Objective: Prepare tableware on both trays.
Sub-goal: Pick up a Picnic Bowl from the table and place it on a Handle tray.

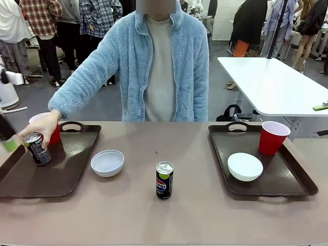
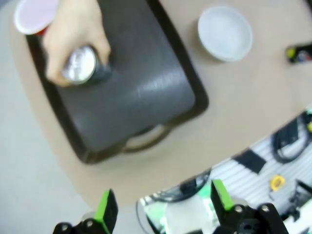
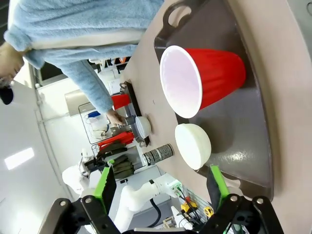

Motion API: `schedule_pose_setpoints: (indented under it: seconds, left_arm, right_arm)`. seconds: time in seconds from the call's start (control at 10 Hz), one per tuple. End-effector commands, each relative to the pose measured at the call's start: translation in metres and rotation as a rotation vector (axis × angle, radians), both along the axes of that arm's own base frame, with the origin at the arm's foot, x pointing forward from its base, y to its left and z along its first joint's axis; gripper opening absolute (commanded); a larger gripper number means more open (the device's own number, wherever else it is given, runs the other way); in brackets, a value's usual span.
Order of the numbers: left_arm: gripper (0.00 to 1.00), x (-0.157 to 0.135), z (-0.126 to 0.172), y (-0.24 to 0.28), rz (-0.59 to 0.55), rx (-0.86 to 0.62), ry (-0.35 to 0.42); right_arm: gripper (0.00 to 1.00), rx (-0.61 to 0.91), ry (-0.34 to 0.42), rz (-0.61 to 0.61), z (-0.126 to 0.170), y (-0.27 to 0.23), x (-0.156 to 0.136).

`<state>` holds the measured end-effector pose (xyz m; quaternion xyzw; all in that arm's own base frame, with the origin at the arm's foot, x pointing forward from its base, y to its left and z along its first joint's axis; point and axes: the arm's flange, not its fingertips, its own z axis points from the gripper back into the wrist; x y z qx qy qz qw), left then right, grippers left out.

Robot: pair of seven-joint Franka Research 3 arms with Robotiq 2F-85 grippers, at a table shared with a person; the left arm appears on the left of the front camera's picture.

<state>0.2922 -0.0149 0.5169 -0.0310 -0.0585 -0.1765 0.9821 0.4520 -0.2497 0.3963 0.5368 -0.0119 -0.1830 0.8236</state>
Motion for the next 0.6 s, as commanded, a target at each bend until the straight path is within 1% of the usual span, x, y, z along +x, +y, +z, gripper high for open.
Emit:
schedule_pose_setpoints:
  seconds: [0.0, 0.5]
  left_arm:
    - [1.00, -0.0438, 0.0012, 0.0111, -0.068, 0.033, -0.002]
    - [1.00, -0.0355, -0.0007, 0.0024, -0.044, 0.042, -0.009]
  right_arm:
    - [0.97, 0.003, -0.005, -0.003, 0.0001, -0.0003, 0.0006]
    - [0.97, 0.003, -0.005, -0.003, 0.0001, -0.0003, 0.0006]
